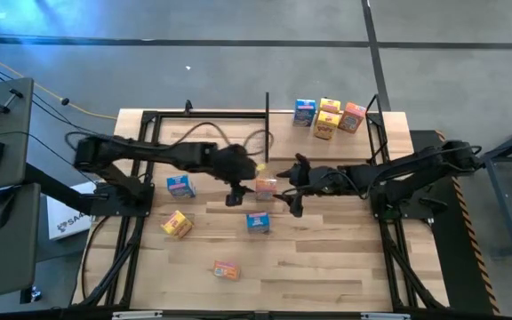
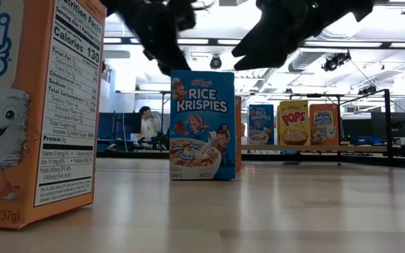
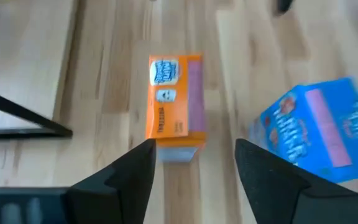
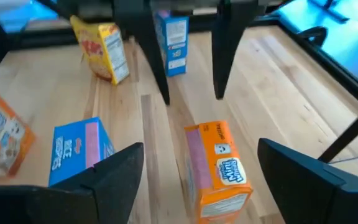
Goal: Stack cereal on shelf
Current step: Put the top orange cereal box on the shelf aligned with the other yellow cereal box
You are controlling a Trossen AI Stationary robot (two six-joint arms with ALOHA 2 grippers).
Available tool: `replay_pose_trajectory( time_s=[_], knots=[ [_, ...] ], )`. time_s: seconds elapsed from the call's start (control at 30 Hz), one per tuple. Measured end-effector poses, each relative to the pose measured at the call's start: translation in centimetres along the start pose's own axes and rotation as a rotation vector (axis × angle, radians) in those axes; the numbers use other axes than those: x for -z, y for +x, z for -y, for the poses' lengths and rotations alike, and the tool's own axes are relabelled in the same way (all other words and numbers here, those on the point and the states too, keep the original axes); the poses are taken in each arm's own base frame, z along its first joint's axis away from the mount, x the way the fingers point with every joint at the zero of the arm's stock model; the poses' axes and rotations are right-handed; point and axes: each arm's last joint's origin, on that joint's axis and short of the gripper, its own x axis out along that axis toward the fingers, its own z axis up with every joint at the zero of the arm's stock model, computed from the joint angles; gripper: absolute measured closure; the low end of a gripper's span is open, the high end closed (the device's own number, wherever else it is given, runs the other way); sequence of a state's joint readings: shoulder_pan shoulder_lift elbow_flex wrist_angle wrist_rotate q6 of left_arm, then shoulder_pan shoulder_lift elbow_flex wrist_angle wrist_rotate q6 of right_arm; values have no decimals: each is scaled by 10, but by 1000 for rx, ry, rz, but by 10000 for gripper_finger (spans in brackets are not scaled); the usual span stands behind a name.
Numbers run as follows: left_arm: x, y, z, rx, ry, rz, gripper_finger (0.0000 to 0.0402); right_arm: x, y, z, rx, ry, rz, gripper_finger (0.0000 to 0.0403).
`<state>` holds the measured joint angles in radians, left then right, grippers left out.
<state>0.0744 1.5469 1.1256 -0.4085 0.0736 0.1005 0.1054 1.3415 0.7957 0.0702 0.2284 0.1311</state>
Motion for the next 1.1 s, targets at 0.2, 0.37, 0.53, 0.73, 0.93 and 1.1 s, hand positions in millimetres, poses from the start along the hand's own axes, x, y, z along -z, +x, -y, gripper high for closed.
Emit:
replay_pose_trajectory(
  time_s=[0.2,0.37,0.53,0.73,0.93,1.1],
  knots=[
    [31,-22,3,-23,-105,275,215,-21,3,11,-14,-7,-74,96],
    [55,-34,6,-24,-131,499,240,-33,24,8,-22,-68,-244,96],
    [80,-38,3,-35,-175,594,273,-47,48,7,-40,-110,-406,96],
    [99,-37,-1,-68,-199,619,301,-53,74,14,-47,-109,-563,96],
    [113,-32,-3,-109,-221,620,313,-51,90,23,-25,-90,-641,113],
    [122,-29,-3,-119,-226,619,314,-48,93,25,-73,-38,-667,175]
  ],
)
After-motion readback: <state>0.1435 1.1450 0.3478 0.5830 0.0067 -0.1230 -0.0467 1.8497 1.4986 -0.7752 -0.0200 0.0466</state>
